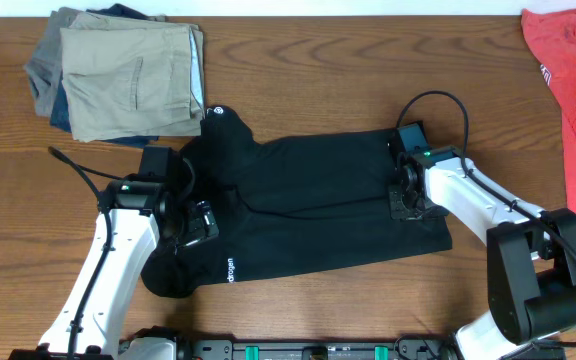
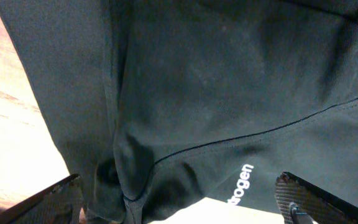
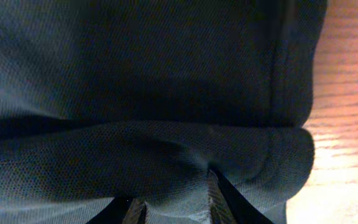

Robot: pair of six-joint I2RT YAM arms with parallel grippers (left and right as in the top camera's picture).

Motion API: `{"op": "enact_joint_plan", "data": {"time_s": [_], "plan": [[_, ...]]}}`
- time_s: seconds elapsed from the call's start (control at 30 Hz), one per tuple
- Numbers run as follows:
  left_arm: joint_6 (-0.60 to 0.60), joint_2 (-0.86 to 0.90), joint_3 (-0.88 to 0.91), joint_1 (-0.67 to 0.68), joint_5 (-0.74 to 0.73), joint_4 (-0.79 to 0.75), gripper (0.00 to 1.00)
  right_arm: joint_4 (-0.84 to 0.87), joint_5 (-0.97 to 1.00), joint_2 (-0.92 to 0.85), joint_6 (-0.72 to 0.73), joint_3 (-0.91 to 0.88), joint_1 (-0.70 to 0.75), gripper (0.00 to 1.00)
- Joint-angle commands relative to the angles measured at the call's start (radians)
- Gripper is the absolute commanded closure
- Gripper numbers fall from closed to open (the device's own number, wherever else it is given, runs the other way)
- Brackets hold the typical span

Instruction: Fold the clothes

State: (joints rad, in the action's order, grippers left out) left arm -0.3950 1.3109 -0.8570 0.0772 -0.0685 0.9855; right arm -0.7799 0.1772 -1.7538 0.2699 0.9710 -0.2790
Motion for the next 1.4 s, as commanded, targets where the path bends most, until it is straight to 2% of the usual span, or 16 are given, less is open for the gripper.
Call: {"op": "enact_joint_plan", "data": {"time_s": [0.0, 0.3, 0.4, 0.6, 0.77, 1.03, 1.2, 1.37], "plan": [[0.006, -0.005, 0.001, -0.005, 0.002, -0.001, 0.02, 0.024, 0.036, 0.013, 0.006, -0.004, 0.010, 0.68], [0.006, -0.005, 0.003, -0.005, 0.002, -0.003, 0.02, 0.117, 0.036, 0.013, 0.006, 0.000, 0.058, 0.49], [0.006, -0.005, 0.003, -0.005, 0.002, -0.003, 0.02, 0.135, 0.036, 0.013, 0.006, 0.010, 0.078, 0.39], [0.006, -0.005, 0.003, -0.005, 0.002, -0.003, 0.02, 0.145, 0.034, 0.013, 0.006, 0.062, 0.129, 0.31], [0.006, -0.005, 0.003, -0.005, 0.002, -0.003, 0.02, 0.129, 0.032, 0.013, 0.006, 0.134, 0.155, 0.16], [0.006, -0.005, 0.003, -0.005, 0.002, -0.004, 0.02, 0.003, 0.030, 0.013, 0.006, 0.276, 0.178, 0.12], [0.006, -0.005, 0.003, -0.005, -0.002, -0.003, 0.02, -0.089, -0.053, 0.013, 0.006, 0.336, 0.178, 0.04], [0.092, -0.005, -0.056, -0.005, -0.127, 0.004, 0.02, -0.100, -0.121, 0.013, 0.006, 0.370, 0.178, 0.01]]}}
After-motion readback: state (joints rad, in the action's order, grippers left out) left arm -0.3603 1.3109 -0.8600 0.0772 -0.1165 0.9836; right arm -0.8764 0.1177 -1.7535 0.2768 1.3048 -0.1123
